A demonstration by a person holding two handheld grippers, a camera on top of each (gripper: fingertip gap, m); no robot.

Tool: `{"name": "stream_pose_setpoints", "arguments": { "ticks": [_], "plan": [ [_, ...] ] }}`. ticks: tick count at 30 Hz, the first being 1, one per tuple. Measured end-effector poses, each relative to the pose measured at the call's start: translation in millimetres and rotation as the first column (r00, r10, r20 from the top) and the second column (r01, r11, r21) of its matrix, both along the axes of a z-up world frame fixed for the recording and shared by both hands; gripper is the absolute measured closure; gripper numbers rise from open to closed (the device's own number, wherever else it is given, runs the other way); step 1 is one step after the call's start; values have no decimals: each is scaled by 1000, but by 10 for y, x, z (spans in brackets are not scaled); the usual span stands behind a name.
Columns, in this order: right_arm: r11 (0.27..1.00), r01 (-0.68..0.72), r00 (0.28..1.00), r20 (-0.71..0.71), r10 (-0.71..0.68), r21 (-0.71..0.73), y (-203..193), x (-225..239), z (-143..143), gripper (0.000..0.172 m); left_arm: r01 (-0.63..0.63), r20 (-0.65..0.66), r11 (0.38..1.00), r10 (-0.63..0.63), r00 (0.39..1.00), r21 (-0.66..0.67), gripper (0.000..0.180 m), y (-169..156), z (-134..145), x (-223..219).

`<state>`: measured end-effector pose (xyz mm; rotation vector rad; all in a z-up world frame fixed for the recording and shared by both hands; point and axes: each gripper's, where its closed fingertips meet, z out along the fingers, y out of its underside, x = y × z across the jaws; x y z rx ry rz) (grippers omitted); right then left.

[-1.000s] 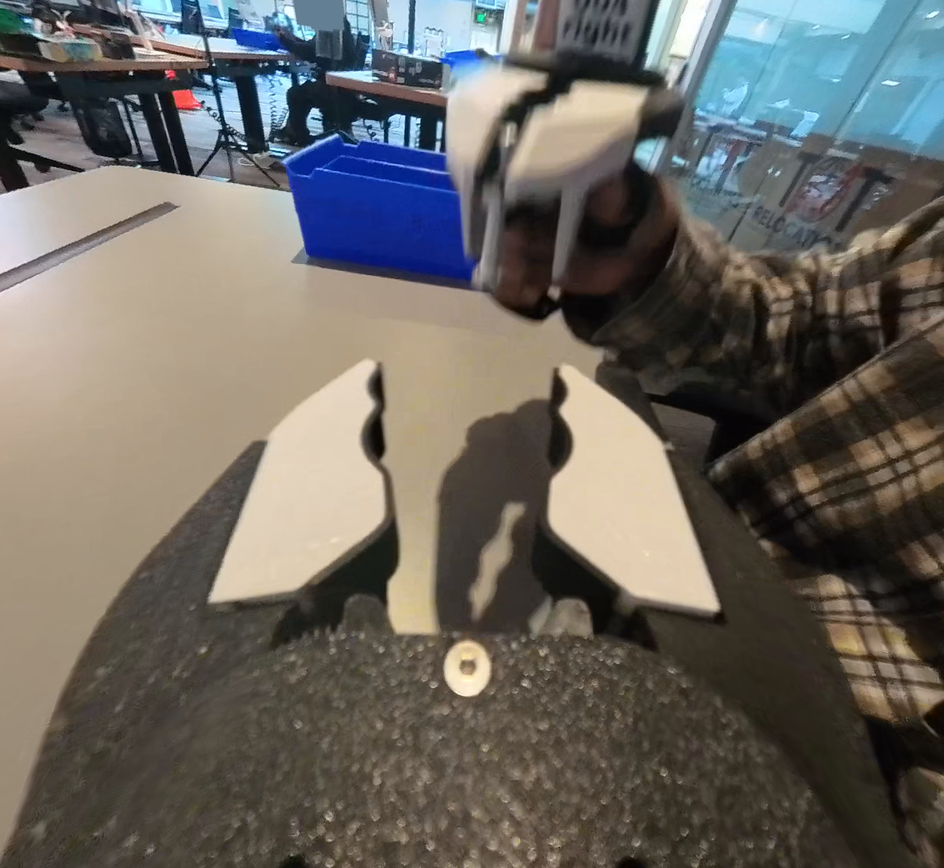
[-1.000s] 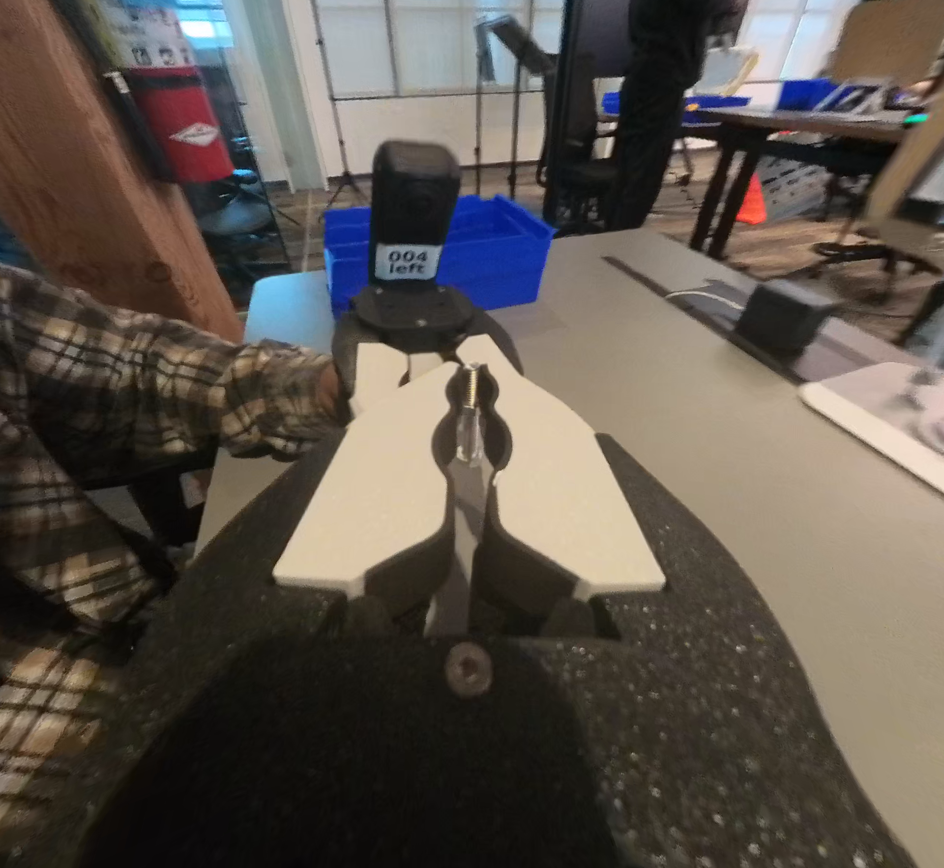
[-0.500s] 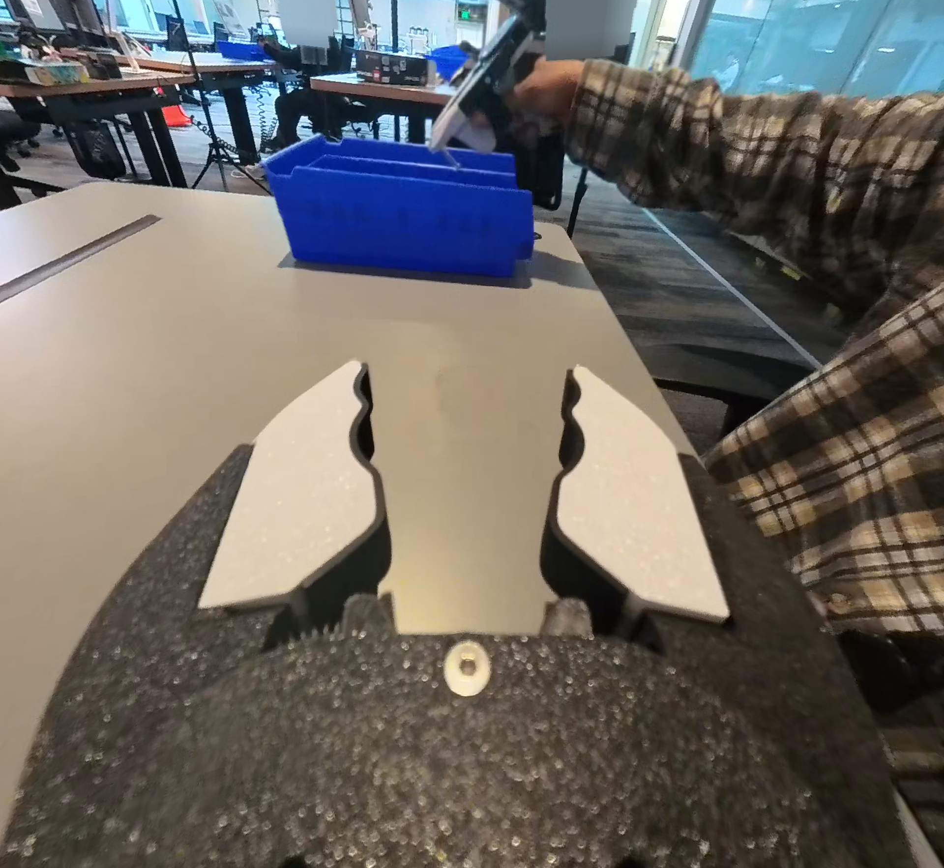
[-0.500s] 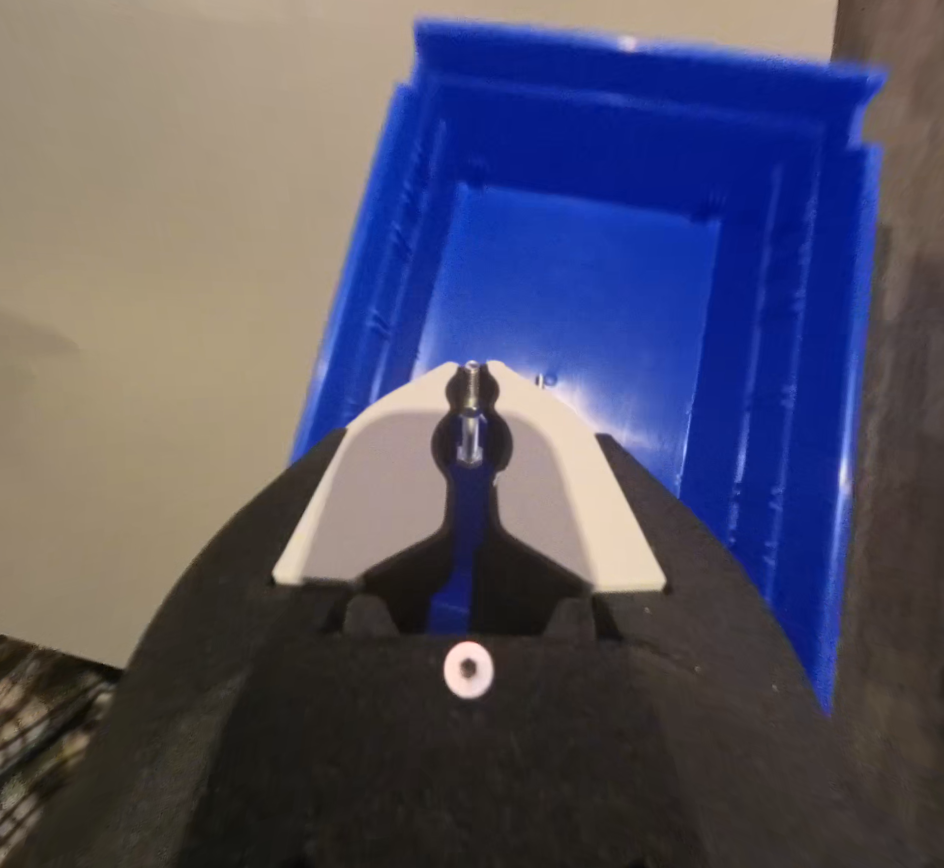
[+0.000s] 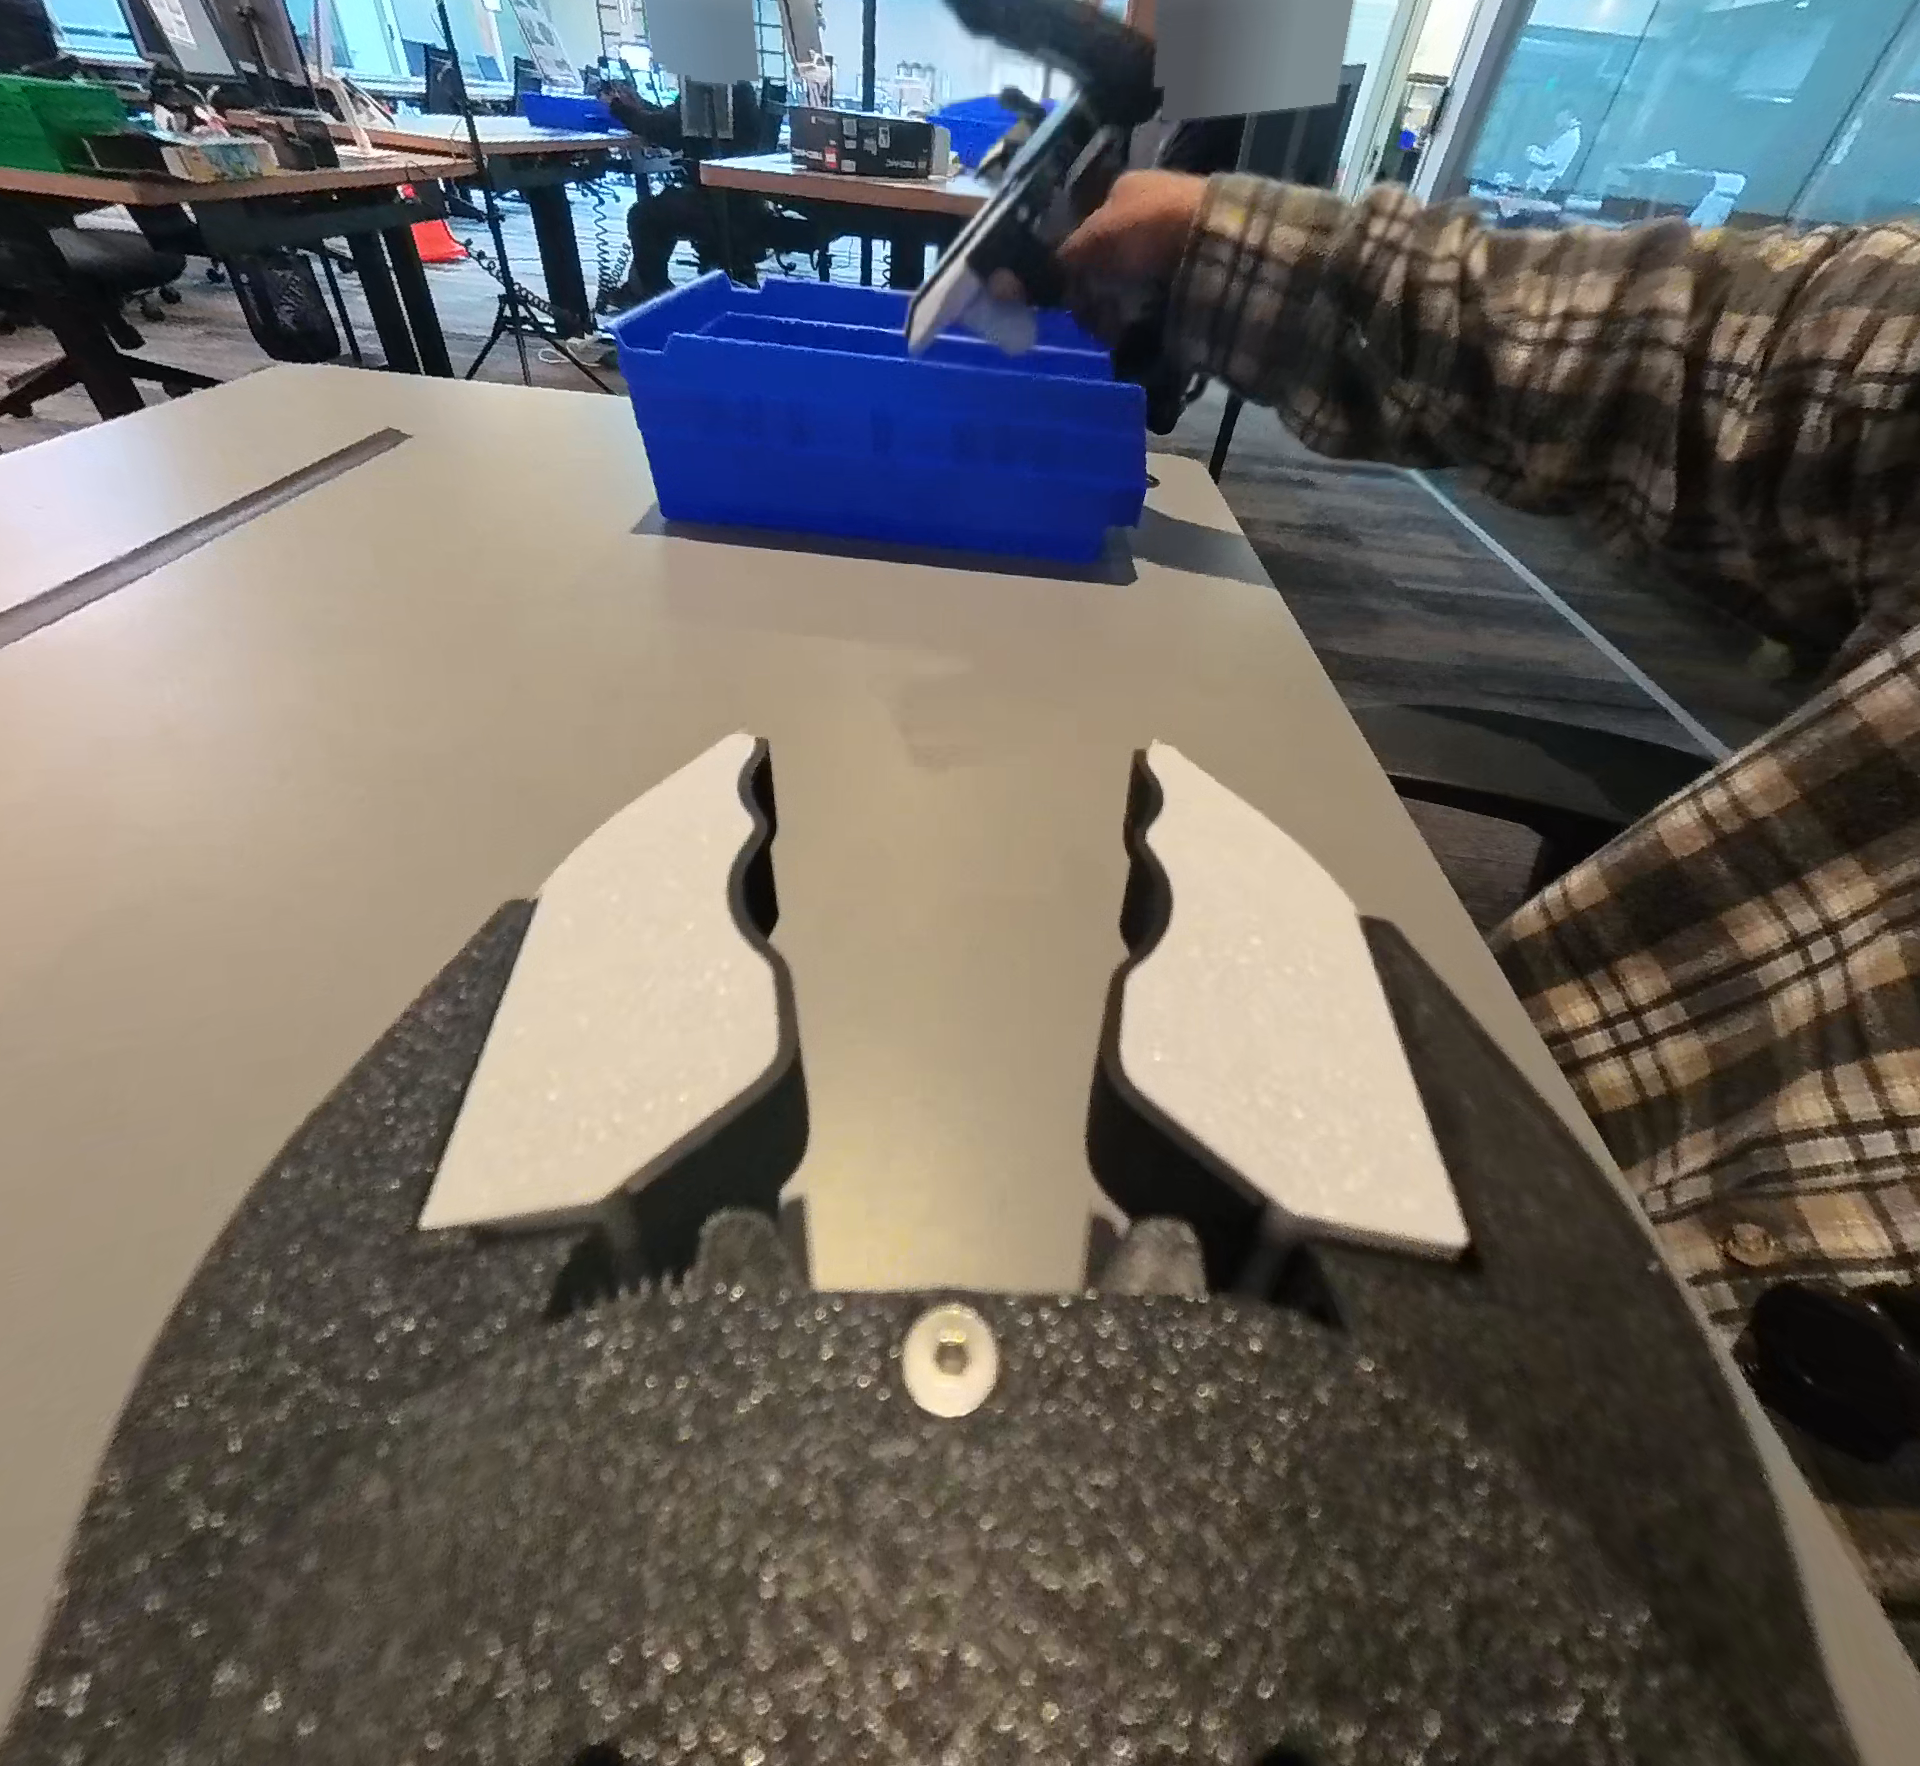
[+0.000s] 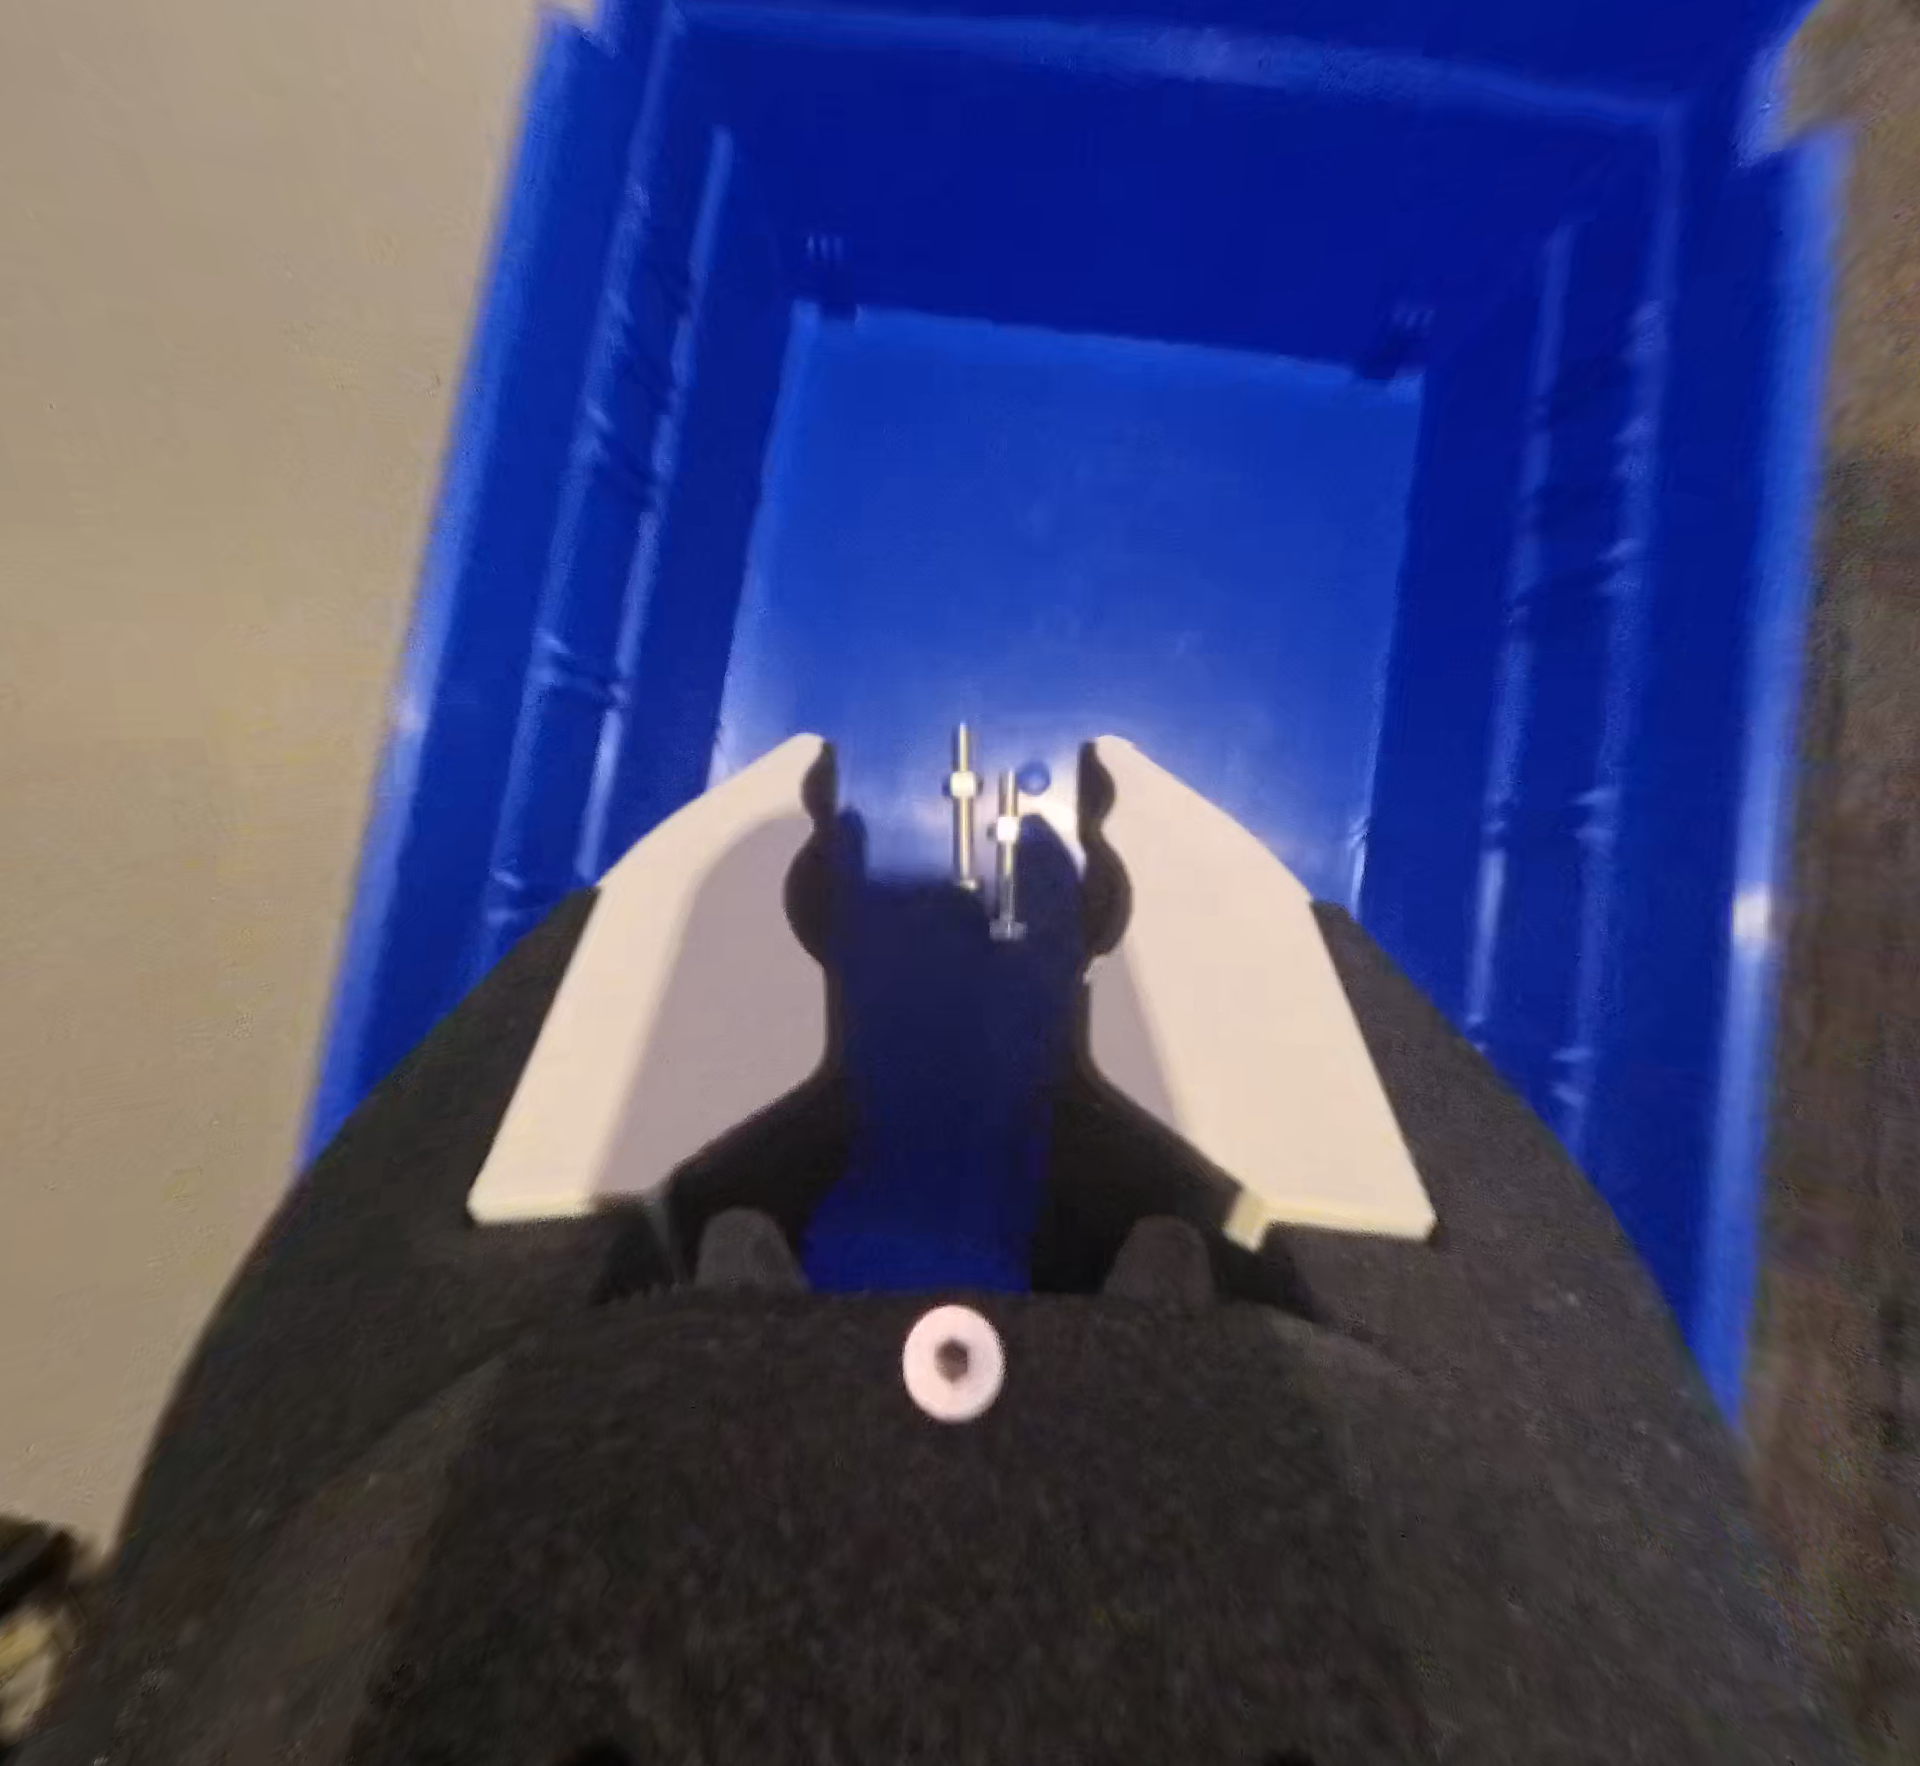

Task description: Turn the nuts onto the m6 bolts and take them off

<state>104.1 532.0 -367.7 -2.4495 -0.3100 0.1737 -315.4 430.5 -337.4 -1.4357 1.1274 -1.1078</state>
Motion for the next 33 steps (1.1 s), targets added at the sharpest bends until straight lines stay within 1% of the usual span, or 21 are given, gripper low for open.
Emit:
{"name": "stream_pose_setpoints", "arguments": {
  "ticks": [2,3,5,7,9,11,14,16,18,19,22,24,25,27,30,33],
  "plan": [
    [988,-6,999,-31,11,152,63,-108,437,115,-7,7,1000,7,1000,4,116,8,18,-11],
    [971,-15,999,-45,27,238,81,-195,688,109,-10,8,1000,10,1000,5,116,13,25,-17],
    [914,-52,996,-47,77,403,71,-425,1174,96,-16,11,1000,16,1000,7,117,24,35,-28],
    [853,-100,990,-37,139,512,15,-726,1538,87,-21,6,1000,21,1000,1,117,39,27,-38],
    [818,-174,973,-33,229,549,-55,-1103,1705,78,-26,6,1000,26,1000,-4,117,53,23,-49],
    [776,-236,947,-41,319,585,-109,-1499,1753,74,-30,6,1000,30,1000,-3,117,61,28,-61],
    [713,-316,896,-50,441,626,-172,-2063,1628,65,-38,6,999,38,999,1,117,74,35,-74],
    [678,-345,860,-70,505,649,-199,-2399,1453,63,-43,3,999,43,999,1,117,85,28,-80],
    [660,-332,838,-110,534,674,-167,-2670,1211,63,-46,0,999,46,999,-3,118,96,16,-86],
    [655,-319,823,-142,549,685,-140,-2800,1075,63,-47,-3,999,47,999,-5,118,100,10,-88],
    [671,-306,777,-230,586,676,-30,-3134,639,62,-52,-6,999,52,999,-7,118,109,2,-94],
    [675,-323,776,-223,590,663,59,-3256,406,60,-54,-9,999,54,998,-7,118,112,-1,-99],
    [671,-321,784,-210,584,668,99,-3277,333,58,-57,-9,998,57,998,-8,118,117,-4,-101],
    [643,-308,781,-200,592,701,125,-3304,281,58,-56,-10,998,56,998,-18,119,124,-16,-101],
    [610,-281,758,-218,614,741,89,-3337,305,59,-55,-15,998,55,998,-39,119,145,-52,-96],
    [603,-305,751,-204,628,737,46,-3420,257,59,-59,-24,997,58,998,-48,120,160,-65,-103]
  ]
}}
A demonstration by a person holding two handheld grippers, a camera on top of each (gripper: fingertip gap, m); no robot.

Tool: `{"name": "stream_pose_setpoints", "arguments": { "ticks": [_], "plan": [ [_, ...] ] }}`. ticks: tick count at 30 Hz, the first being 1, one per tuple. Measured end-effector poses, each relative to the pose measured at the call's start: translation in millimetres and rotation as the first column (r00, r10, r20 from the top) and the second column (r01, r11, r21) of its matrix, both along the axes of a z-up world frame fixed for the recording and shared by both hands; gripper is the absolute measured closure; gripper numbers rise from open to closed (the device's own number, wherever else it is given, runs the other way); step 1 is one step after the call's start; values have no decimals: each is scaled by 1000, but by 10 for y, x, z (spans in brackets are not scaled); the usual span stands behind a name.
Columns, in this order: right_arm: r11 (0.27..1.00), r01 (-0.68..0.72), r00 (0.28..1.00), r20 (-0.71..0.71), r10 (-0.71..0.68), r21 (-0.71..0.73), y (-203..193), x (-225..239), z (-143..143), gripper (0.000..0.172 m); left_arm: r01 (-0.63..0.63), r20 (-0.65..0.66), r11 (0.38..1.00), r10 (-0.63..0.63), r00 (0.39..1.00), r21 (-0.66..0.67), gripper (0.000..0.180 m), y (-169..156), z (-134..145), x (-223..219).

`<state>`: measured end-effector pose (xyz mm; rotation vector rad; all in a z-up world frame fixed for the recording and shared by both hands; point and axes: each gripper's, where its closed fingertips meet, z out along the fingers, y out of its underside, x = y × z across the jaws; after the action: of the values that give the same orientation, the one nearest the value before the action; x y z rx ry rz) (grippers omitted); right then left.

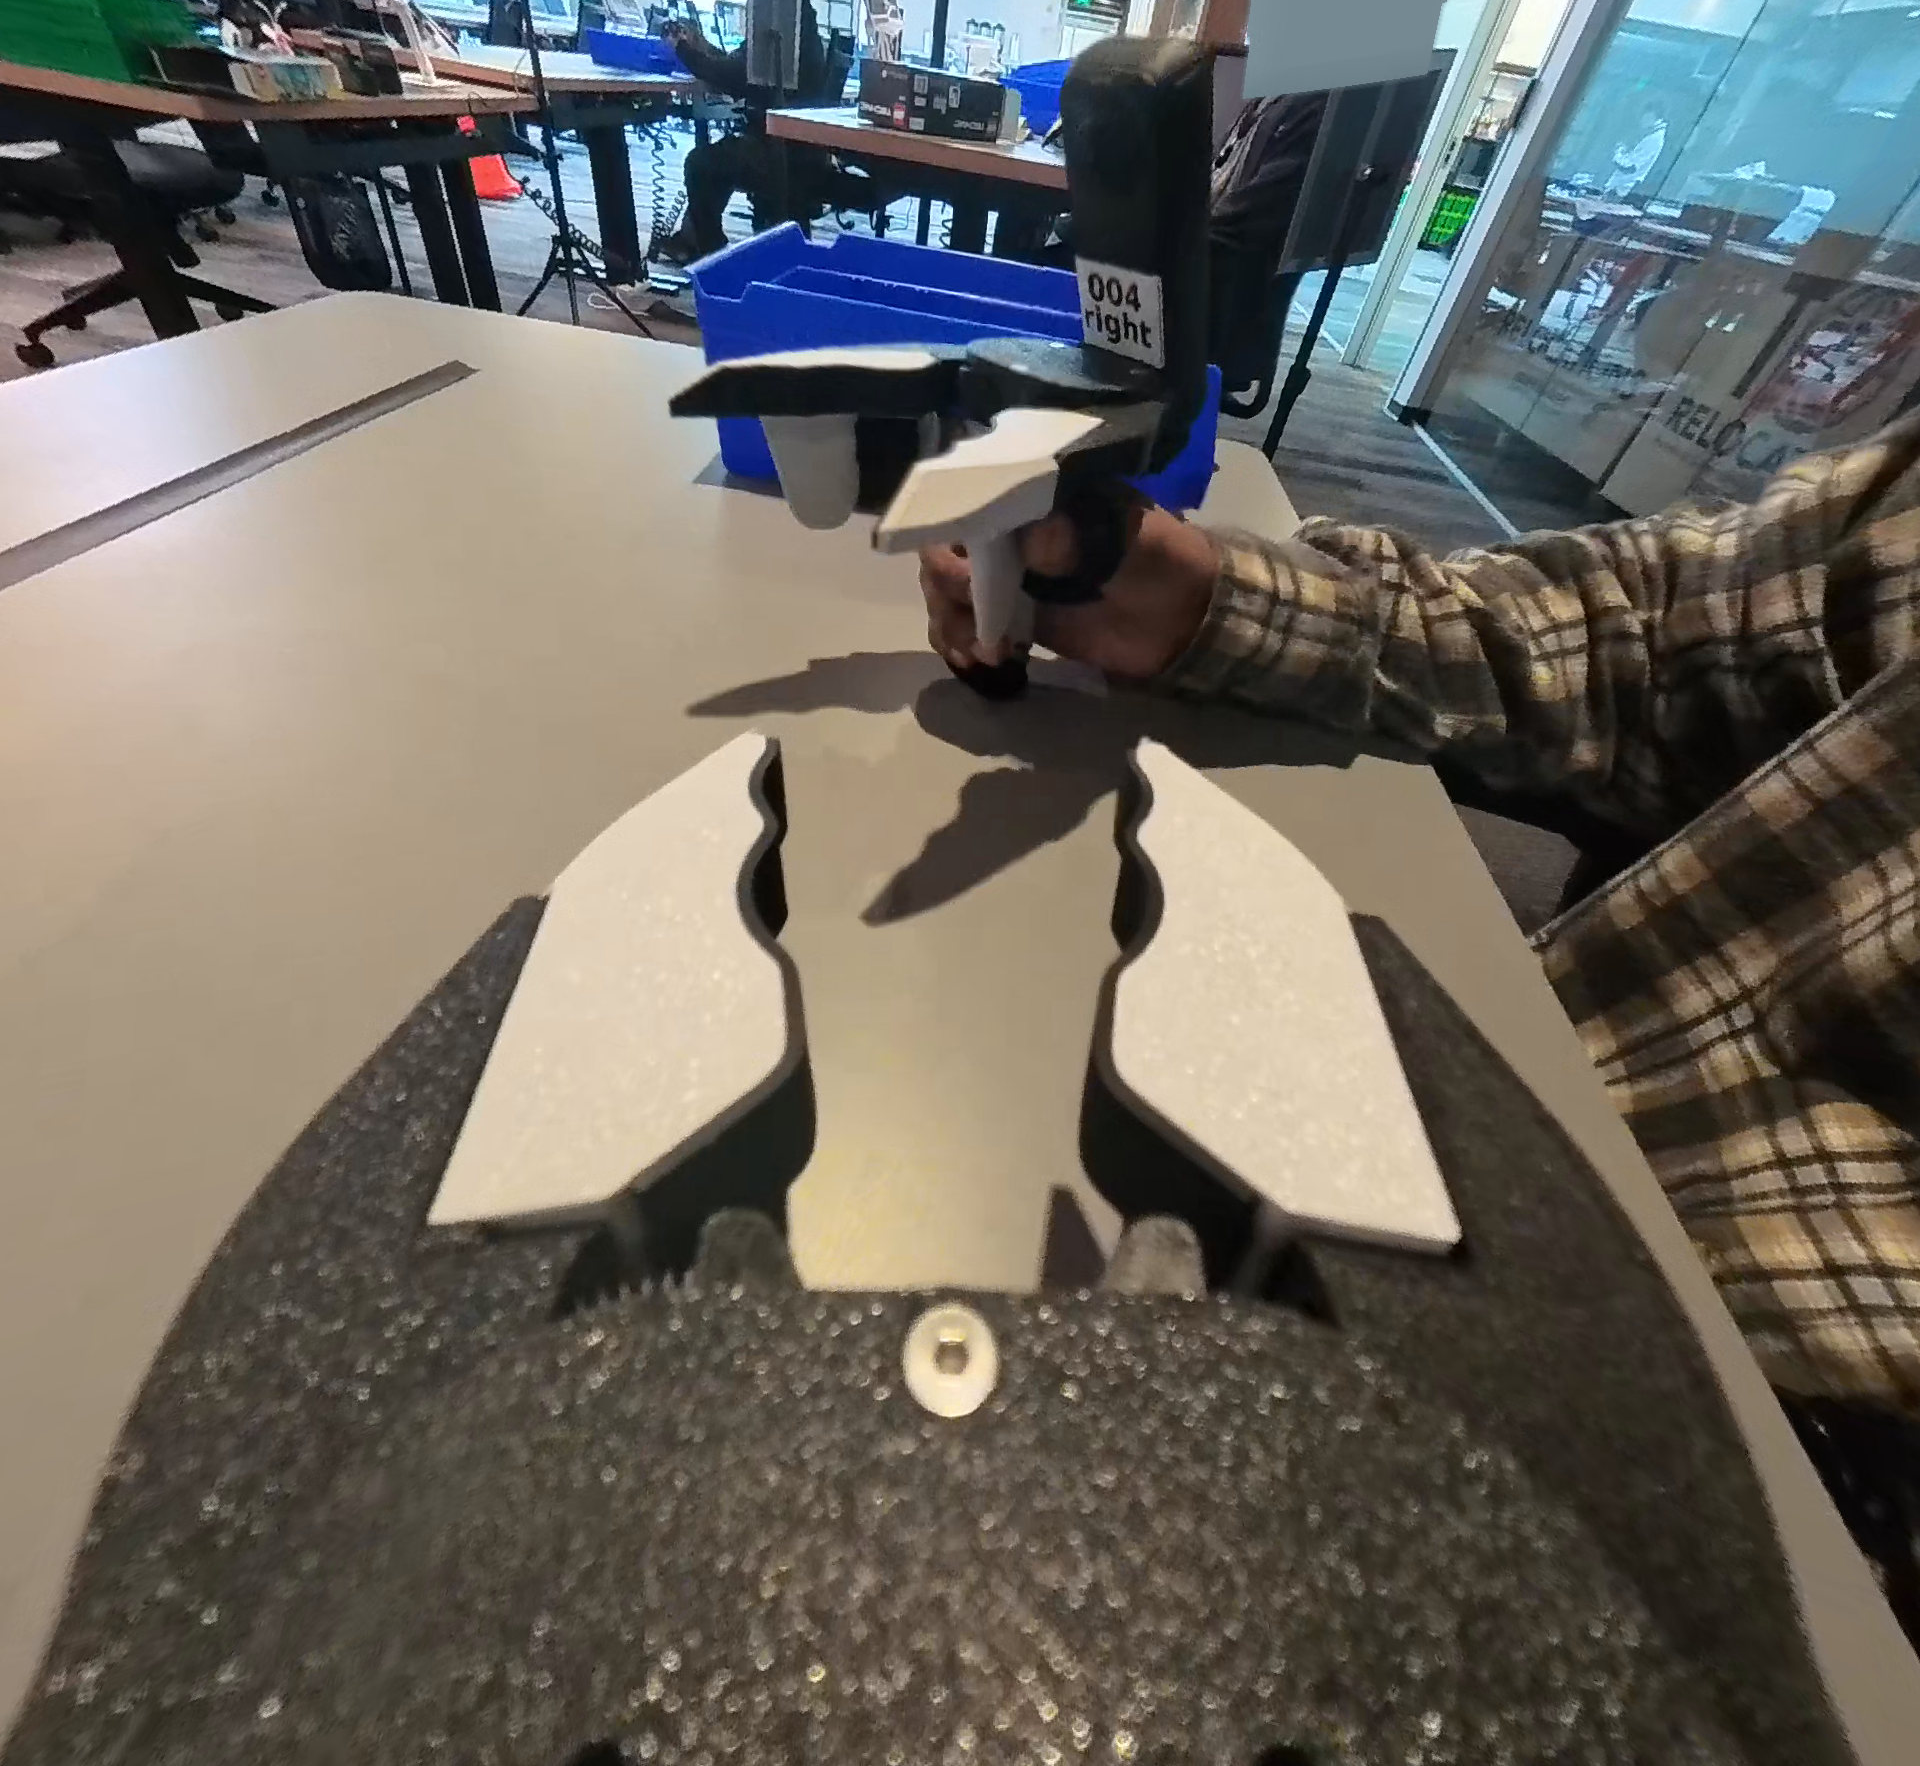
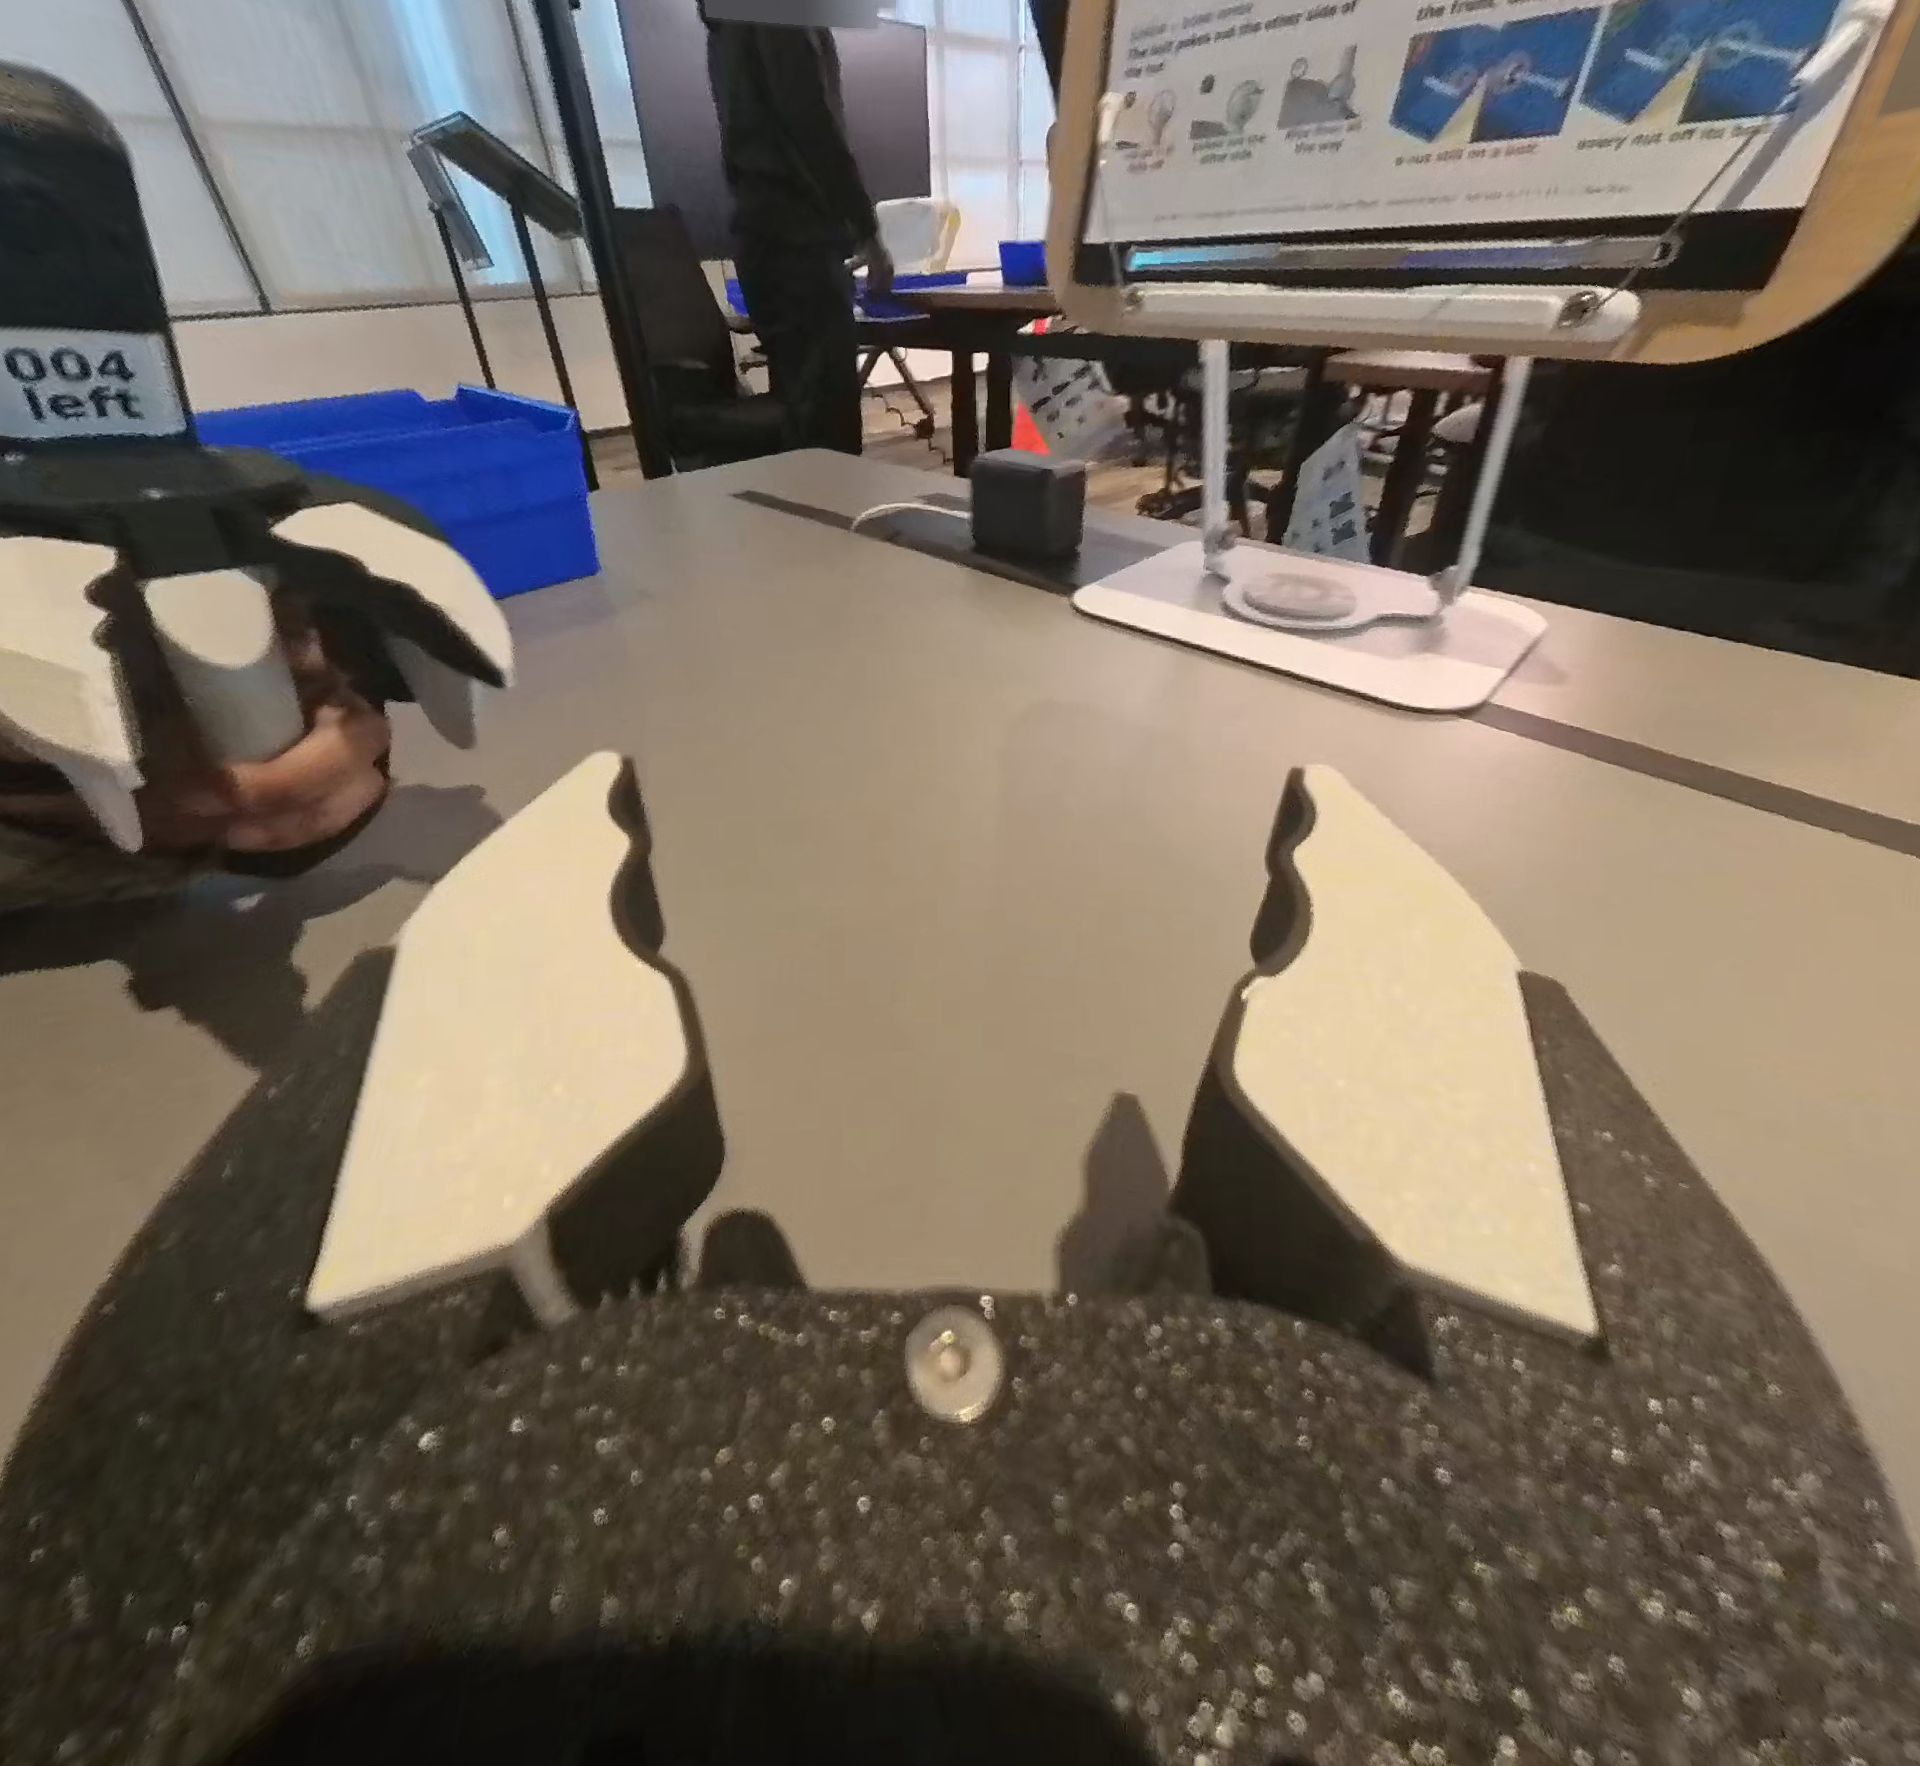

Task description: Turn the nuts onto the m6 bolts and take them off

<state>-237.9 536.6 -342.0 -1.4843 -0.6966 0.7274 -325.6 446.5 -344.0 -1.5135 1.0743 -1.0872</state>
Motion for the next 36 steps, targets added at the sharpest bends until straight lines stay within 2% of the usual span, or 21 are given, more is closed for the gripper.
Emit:
{"name": "stream_pose_setpoints", "arguments": {
  "ticks": [5,9,13,15,17,20,23,25,29,33,36],
  "plan": [
    [997,-70,997,15,69,37,-158,-154,73,61,-65,2,997,65,998,43,121,65,172,-145],
    [994,-80,996,53,77,76,-212,-196,87,61,-153,26,987,152,988,51,121,84,546,-538],
    [993,-103,994,34,101,56,-235,-229,73,61,-290,-26,952,294,956,103,121,8,1044,-1269],
    [993,-111,994,27,110,46,-243,-242,65,61,-386,-74,912,399,914,142,122,-50,1271,-1757],
    [992,-121,993,23,120,44,-259,-259,69,61,-479,-157,862,503,850,168,123,-119,1381,-2299],
    [990,-132,991,30,130,44,-284,-283,70,61,-551,-347,823,561,752,138,127,-297,1238,-3066],
    [989,-142,990,26,141,47,-306,-301,81,61,-590,-534,802,541,650,94,132,-500,907,-3710],
    [987,-151,988,21,150,45,-319,-316,81,61,-606,-608,792,514,605,66,136,-581,718,-3999],
    [986,-159,987,29,158,46,-324,-330,60,62,-603,-745,797,428,512,44,142,-583,356,-4359],
    [985,-162,987,24,161,58,-319,-314,64,62,-574,-849,819,303,432,0,147,-514,-41,-4539],
    [986,-159,987,16,159,56,-310,-291,62,62,-566,-915,824,205,347,-31,148,-491,-351,-4660]
  ]
}}
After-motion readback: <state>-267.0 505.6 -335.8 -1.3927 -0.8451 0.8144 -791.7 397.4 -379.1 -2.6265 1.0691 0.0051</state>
